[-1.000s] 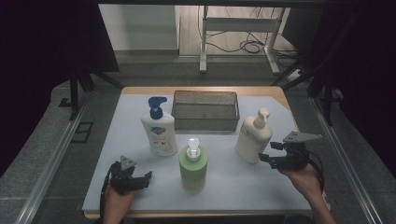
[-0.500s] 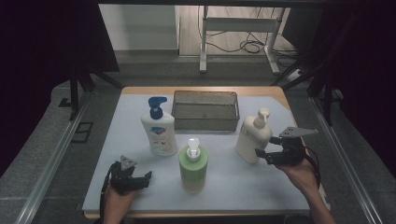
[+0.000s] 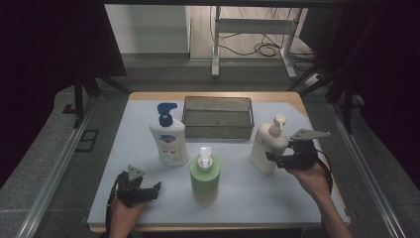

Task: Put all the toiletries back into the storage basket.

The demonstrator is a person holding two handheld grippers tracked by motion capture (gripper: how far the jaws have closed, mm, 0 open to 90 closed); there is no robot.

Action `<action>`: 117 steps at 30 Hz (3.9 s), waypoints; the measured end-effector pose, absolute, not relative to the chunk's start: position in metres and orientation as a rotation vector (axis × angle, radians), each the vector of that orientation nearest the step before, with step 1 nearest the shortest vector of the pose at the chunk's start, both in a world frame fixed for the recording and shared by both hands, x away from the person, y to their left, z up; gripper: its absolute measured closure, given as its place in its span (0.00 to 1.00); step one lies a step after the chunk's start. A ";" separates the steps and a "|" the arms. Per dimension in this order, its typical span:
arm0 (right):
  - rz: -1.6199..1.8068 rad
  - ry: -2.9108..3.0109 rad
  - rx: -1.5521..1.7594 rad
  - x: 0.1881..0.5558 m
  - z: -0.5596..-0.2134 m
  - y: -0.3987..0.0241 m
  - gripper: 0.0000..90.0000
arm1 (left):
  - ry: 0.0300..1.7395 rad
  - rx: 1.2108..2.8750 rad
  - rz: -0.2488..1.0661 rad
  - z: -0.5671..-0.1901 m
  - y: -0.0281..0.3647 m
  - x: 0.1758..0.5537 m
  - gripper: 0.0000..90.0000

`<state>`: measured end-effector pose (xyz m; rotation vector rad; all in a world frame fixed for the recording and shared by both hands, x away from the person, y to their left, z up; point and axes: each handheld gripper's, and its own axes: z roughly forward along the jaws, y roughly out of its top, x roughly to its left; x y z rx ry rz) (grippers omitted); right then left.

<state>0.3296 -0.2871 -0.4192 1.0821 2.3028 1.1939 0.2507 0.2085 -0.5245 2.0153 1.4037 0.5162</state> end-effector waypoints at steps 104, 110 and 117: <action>1.239 2.302 0.899 0.364 -0.336 -0.200 0.43 | 1.401 2.018 0.516 -0.524 0.209 0.251 0.13; 1.249 2.297 0.887 0.370 -0.331 -0.191 0.43 | 1.400 2.016 0.517 -0.525 0.209 0.251 0.13; 1.258 2.282 0.876 0.379 -0.325 -0.179 0.43 | 1.400 2.016 0.516 -0.525 0.209 0.251 0.13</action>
